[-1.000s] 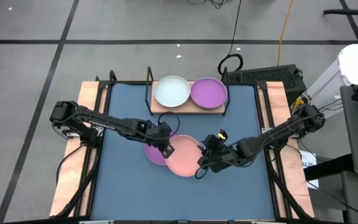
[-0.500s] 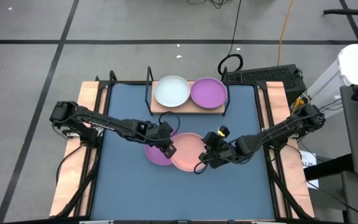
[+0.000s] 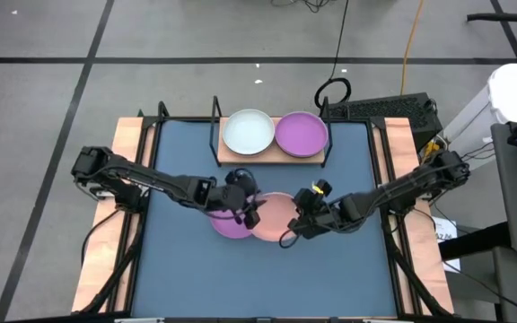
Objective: Place and stack plates onto a shelf
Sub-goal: Stack the pink bowl on the purple bowl
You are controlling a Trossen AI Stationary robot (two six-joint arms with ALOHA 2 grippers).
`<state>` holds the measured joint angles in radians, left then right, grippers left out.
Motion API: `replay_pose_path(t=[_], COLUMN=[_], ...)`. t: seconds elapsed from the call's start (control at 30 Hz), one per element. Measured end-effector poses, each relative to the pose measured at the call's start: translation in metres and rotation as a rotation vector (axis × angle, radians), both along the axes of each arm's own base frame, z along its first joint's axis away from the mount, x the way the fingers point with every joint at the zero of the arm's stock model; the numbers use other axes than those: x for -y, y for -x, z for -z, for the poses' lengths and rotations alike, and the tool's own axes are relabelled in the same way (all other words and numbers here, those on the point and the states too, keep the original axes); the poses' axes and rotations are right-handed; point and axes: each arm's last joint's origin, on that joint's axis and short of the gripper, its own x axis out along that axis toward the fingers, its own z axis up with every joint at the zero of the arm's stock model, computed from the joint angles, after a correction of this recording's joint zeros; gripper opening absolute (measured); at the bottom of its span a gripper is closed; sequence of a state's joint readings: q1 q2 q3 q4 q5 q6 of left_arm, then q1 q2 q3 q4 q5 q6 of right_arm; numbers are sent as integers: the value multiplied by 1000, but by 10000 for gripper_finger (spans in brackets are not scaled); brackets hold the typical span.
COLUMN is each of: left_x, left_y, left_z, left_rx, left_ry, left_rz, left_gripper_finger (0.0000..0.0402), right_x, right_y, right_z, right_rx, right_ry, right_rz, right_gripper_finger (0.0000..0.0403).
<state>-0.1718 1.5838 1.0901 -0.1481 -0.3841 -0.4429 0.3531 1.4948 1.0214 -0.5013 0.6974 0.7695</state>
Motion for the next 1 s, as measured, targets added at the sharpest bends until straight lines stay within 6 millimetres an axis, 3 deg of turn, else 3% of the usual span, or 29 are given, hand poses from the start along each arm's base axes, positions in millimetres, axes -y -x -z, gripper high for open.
replay_pose_path(t=[0.17, 0.37, 0.5, 0.7, 0.87, 1.0], left_x=[-8, -15, -18, -21, -19, -27], left_y=[9, 40, 55, 56, 57, 63], left_z=[-28, -78, -95, -92, -64, -54], left_rx=[87, 206, 232, 205, 152, 127], left_ry=[-135, -291, -365, -390, -435, -498], left_rz=[24, 62, 90, 157, 389, 439], left_gripper_finger=[233, 238, 239, 239, 239, 239], right_x=[15, 53, 86, 142, 190, 227], right_y=[6, 26, 39, 49, 52, 50], right_z=[-17, -56, -78, -93, -103, -116], right_rx=[11, 51, 56, 45, 8, -27], right_ry=[15, 91, 174, 237, 255, 274], right_rz=[-6, -15, -16, -43, -28, -36], right_gripper_finger=[1, 1, 1, 0, 0, 0])
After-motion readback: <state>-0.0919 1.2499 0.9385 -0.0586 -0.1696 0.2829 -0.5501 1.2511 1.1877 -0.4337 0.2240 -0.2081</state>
